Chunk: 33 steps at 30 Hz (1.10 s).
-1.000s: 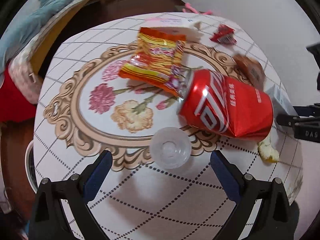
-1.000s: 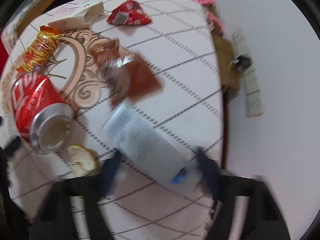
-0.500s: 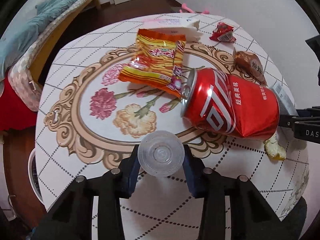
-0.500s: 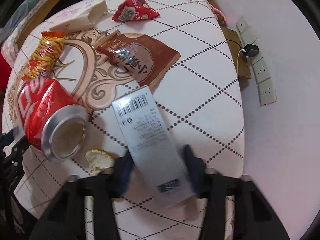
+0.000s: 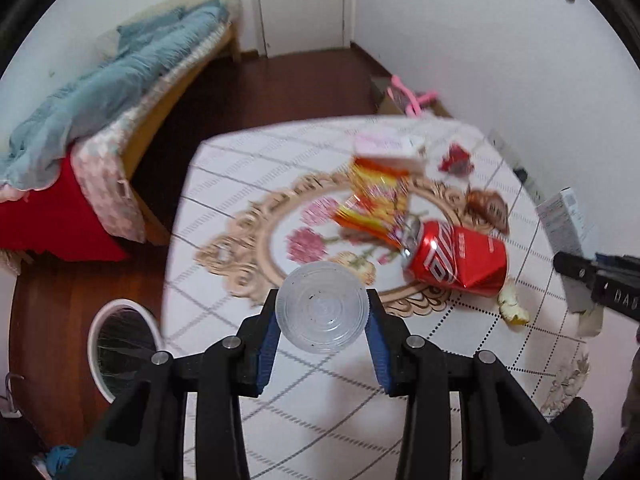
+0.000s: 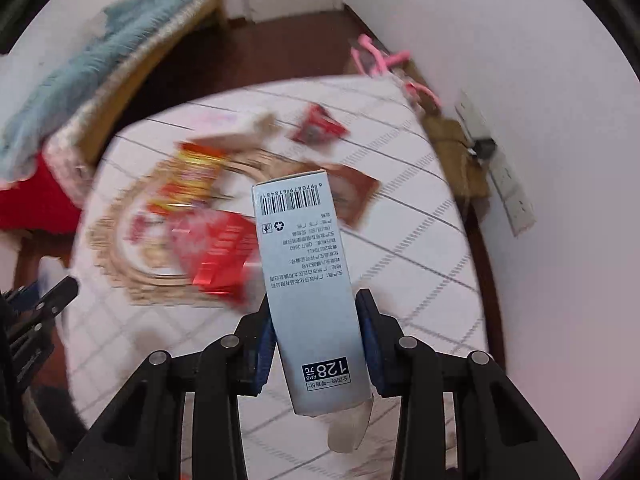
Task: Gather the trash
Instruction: 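Carry lid and white box over the bin and open both tools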
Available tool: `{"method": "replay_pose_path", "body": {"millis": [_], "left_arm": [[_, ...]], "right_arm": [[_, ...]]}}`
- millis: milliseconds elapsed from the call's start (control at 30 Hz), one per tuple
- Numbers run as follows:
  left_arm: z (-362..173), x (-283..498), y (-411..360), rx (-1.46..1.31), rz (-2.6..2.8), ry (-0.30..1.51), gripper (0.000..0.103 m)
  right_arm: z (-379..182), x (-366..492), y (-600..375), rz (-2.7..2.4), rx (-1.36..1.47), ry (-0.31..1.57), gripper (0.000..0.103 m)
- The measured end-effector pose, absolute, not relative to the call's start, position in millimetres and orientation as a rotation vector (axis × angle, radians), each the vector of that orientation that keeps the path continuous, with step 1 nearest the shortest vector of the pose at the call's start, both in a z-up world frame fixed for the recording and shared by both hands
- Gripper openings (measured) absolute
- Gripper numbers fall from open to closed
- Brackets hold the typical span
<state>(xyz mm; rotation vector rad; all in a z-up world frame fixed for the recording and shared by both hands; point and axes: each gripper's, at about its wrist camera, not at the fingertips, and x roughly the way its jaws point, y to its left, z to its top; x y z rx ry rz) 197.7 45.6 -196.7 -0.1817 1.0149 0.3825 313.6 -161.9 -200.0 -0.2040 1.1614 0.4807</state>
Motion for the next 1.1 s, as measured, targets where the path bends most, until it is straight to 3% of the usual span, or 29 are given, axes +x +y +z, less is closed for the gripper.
{"method": "replay_pose_path", "body": {"millis": [233,500,1100], "left_arm": [[-142,138,108,-0.195,0.486,0.918,0.036],[-136,62,195,-0.248,0.65,0.897,0.036],[-294,-43,377,-0.526,0.878,1.108,0.036]], "right_arm": [[-167,253,-70,0.712,-0.141,1.14,0.039],[-180,169,69,0.917,-0.188,1.185,0.039],[-368,89,310,0.983,-0.424,1.474,0.039]]}}
